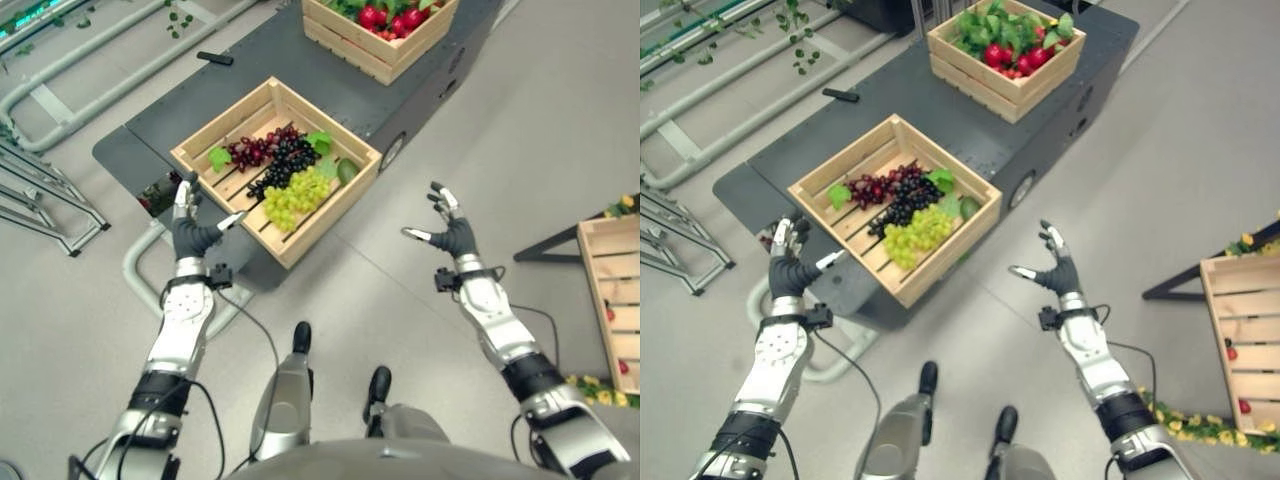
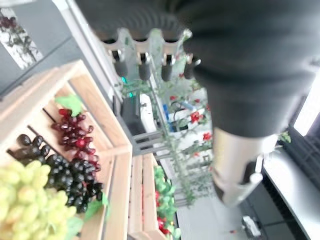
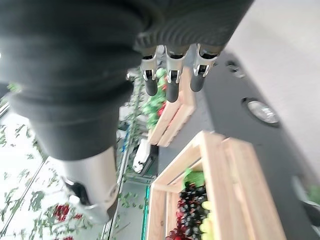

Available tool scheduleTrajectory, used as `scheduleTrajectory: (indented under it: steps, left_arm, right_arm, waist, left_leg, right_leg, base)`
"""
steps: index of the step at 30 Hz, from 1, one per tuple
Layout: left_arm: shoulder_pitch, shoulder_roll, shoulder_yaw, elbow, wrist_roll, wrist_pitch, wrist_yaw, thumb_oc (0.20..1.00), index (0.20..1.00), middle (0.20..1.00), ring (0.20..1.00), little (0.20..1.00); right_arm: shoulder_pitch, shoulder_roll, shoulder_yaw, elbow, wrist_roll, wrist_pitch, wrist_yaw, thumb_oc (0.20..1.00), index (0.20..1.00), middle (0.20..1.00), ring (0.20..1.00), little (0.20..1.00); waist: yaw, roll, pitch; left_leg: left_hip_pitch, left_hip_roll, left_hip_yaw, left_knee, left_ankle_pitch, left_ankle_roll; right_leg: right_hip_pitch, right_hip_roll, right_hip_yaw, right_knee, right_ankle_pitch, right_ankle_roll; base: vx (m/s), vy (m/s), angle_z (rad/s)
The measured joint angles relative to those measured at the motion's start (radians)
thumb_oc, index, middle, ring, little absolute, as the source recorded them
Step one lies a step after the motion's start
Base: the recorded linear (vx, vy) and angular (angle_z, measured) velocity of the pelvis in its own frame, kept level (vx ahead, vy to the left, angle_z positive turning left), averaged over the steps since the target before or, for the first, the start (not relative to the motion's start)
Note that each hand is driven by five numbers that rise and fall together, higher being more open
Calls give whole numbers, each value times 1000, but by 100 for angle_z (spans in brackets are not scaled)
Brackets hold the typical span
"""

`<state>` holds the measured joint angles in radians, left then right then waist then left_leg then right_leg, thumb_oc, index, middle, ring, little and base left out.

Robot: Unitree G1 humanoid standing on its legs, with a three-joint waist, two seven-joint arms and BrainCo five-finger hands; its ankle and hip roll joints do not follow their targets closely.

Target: Pick up the fruits from the basket on one side to the basket on the other side

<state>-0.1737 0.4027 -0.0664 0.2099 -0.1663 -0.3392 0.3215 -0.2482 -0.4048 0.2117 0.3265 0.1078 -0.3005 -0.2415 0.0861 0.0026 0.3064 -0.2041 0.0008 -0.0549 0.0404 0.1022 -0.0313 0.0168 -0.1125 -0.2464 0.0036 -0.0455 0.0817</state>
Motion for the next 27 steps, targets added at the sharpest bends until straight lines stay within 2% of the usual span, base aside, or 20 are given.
scheduleTrajectory:
  steps: [2,3,5,9,10,12,13,14,15,16,17,18,19,20,21,22,24,25,26,27]
  left_arm:
    - [-15,5,-3,-8,0,-1,-1,1000,1000,1000,1000,1000]
    - [-18,19,-2,-16,0,-2,1,1000,1000,1000,1000,1000]
    - [-23,52,-7,-15,15,-2,3,1000,1000,1000,1000,1000]
    - [-19,94,-6,-35,37,-5,17,1000,1000,1000,1000,1000]
    - [-19,92,-4,-34,37,-6,22,1000,1000,1000,1000,1000]
    - [-28,94,0,-31,53,-6,32,1000,1000,1000,1000,1000]
    - [-29,98,1,-30,69,-6,35,1000,1000,1000,1000,1000]
    - [-37,105,0,-28,76,-6,36,1000,1000,1000,1000,1000]
    - [-38,107,0,-26,79,-6,36,1000,1000,1000,1000,1000]
    - [-37,110,0,-26,109,-6,36,1000,1000,1000,1000,1000]
    - [-38,111,-1,-27,121,-6,36,1000,1000,1000,1000,1000]
    - [-40,121,-3,-34,151,-8,37,1000,1000,1000,1000,1000]
    - [-40,125,-4,-36,157,-11,42,1000,1000,1000,1000,1000]
    - [-39,126,-3,-38,165,-11,44,1000,1000,1000,1000,1000]
    - [-42,135,-1,-46,186,-11,45,1000,1000,1000,1000,1000]
    - [-55,149,-8,-47,195,-11,45,1000,1000,1000,1000,1000]
    - [-103,166,-39,-48,216,-9,44,1000,1000,1000,1000,1000]
    - [-113,166,-46,-47,226,-9,46,1000,1000,1000,1000,1000]
    - [-160,197,-79,-42,256,-6,48,1000,1000,1000,1000,1000]
    - [-188,220,-90,-43,276,-7,48,1000,1000,1000,1000,1000]
  right_arm:
    - [2,0,-9,-13,0,1,-2,1000,1000,1000,1000,1000]
    - [-8,6,-7,-14,0,-1,-1,1000,1000,1000,1000,1000]
    - [-9,32,-7,-15,0,-1,-7,1000,1000,1000,1000,1000]
    - [-27,35,-4,-45,0,-8,-8,1000,1000,1000,1000,1000]
    - [-34,34,-2,-45,-1,-9,-8,1000,1000,1000,1000,1000]
    - [-42,30,-3,-47,0,-10,-10,1000,1000,1000,1000,1000]
    - [-43,28,-4,-47,0,-11,-10,1000,1000,1000,1000,1000]
    - [-44,24,-4,-47,0,-14,-14,1000,1000,1000,1000,1000]
    - [-41,27,-4,-46,0,-14,-18,1000,1000,1000,1000,1000]
    - [-38,28,-4,-46,0,-15,-21,1000,1000,1000,1000,1000]
    - [-36,28,-4,-46,-1,-15,-22,1000,1000,1000,1000,1000]
    - [-35,28,-4,-44,-1,-16,-24,1000,1000,1000,1000,1000]
    - [-45,25,-3,-42,-1,-16,-25,1000,1000,1000,1000,1000]
    - [-49,24,-3,-43,-1,-17,-25,1000,1000,1000,1000,1000]
    - [-56,22,-3,-43,0,-19,-25,1000,1000,1000,1000,1000]
    - [-62,22,-7,-42,0,-22,-24,1000,1000,1000,1000,1000]
    - [-72,13,-1,-40,3,-25,-22,1000,1000,1000,1000,1000]
    - [-77,13,-1,-40,2,-26,-22,1000,1000,1000,1000,1000]
    - [-79,9,-2,-39,2,-30,-25,1000,1000,1000,1000,1000]
    - [-81,3,-3,-41,2,-33,-25,1000,1000,1000,1000,1000]
  waist:
    - [14,-9,0]
    - [12,-13,-3]
    - [8,-19,-5]
    - [17,-27,-5]
    - [18,-25,-4]
    - [-9,-29,-5]
    - [-20,-27,-3]
    - [-44,-29,-3]
    - [-49,-31,-4]
    - [-66,-36,-6]
    - [-71,-37,-7]
    - [-70,-56,-15]
    - [-65,-46,-14]
    - [-59,-32,-17]
    - [-35,-18,-17]
    - [-33,-20,-13]
    - [-14,-17,1]
    - [-7,-12,8]
    - [-16,-8,13]
    - [-20,-7,13]
  left_leg:
    - [-3,-15,2,12,-13,20]
    - [7,-34,3,21,-32,36]
    - [45,-29,4,24,-45,51]
    - [78,-27,-17,53,-101,82]
    - [78,-24,-25,54,-105,80]
    - [87,-20,-62,40,-103,64]
    - [86,-18,-75,38,-106,60]
    - [84,-18,-95,31,-102,55]
    - [86,-23,-106,27,-102,50]
    - [93,-32,-110,24,-106,35]
    - [99,-34,-107,20,-108,27]
    - [108,-44,-96,14,-115,1]
    - [108,-27,-97,17,-130,-20]
    - [105,-10,-96,22,-137,-28]
    - [102,25,-88,44,-139,-73]
    - [64,32,-83,124,-168,-85]
    - [-26,25,-88,364,-171,-88]
    - [-54,20,-97,429,-168,-88]
    - [-75,17,-112,397,-184,-93]
    - [-61,21,-108,287,-173,-91]
  right_leg:
    - [-49,-38,13,121,-54,10]
    - [-92,-51,24,226,-57,34]
    - [-129,-89,20,394,-64,38]
    - [-189,-109,25,548,-56,53]
    - [-204,-100,29,544,-74,54]
    - [-254,-75,41,393,-91,68]
    - [-262,-61,49,302,-79,77]
    - [-270,-47,51,135,-29,94]
    - [-282,-54,51,104,-2,92]
    - [-297,-68,47,85,45,85]
    - [-295,-74,46,91,55,79]
    - [-289,-81,49,82,113,36]
    - [-288,-63,51,83,176,-16]
    - [-285,-44,50,77,174,-38]
    - [-281,-1,48,63,168,-62]
    - [-280,8,51,66,163,-73]
    - [-249,28,59,64,158,-112]
    - [-228,29,76,54,151,-120]
    - [-180,28,78,-3,148,-119]
    - [-173,31,72,-16,153,-121]
  base:
    - [151,210,22]
    - [131,193,12]
    - [148,120,18]
    - [253,63,0]
    - [276,-98,-6]
    - [273,-117,6]
    - [225,-109,32]
    - [133,-74,43]
    - [216,-182,67]
    - [94,-109,59]
    - [136,-158,68]
    - [88,-84,51]
    - [133,-177,37]
    - [99,-160,-3]
    - [45,-120,-16]
    - [9,-53,-15]
    - [163,-24,-18]
    - [195,-2,-26]
    - [116,19,-11]
    - [57,-1,-18]
